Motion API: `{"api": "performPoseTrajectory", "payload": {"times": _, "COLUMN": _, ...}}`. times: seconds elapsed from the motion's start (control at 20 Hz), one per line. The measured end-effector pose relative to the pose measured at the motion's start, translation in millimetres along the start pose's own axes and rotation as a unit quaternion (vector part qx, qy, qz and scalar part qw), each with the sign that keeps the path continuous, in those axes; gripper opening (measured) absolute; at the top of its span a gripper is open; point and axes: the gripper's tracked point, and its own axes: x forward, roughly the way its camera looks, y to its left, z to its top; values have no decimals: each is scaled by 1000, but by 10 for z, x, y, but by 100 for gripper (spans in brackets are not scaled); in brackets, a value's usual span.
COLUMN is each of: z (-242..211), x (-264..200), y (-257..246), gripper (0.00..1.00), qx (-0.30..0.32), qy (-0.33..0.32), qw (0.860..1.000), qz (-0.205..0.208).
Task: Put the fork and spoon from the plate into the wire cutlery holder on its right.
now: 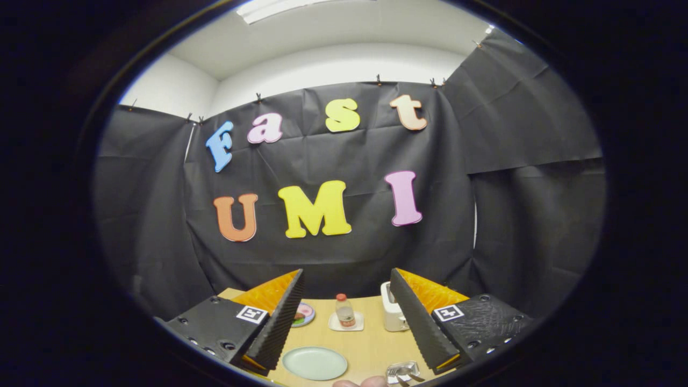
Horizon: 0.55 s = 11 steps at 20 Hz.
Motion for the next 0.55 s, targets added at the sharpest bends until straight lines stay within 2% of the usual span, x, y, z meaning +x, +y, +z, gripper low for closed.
{"api": "performPoseTrajectory", "payload": {"times": 0.55, "z": 58, "x": 77, "y": 118, "gripper": 96, "qx": 0, "qy": -2, "qw": 1000, "qz": 19}}
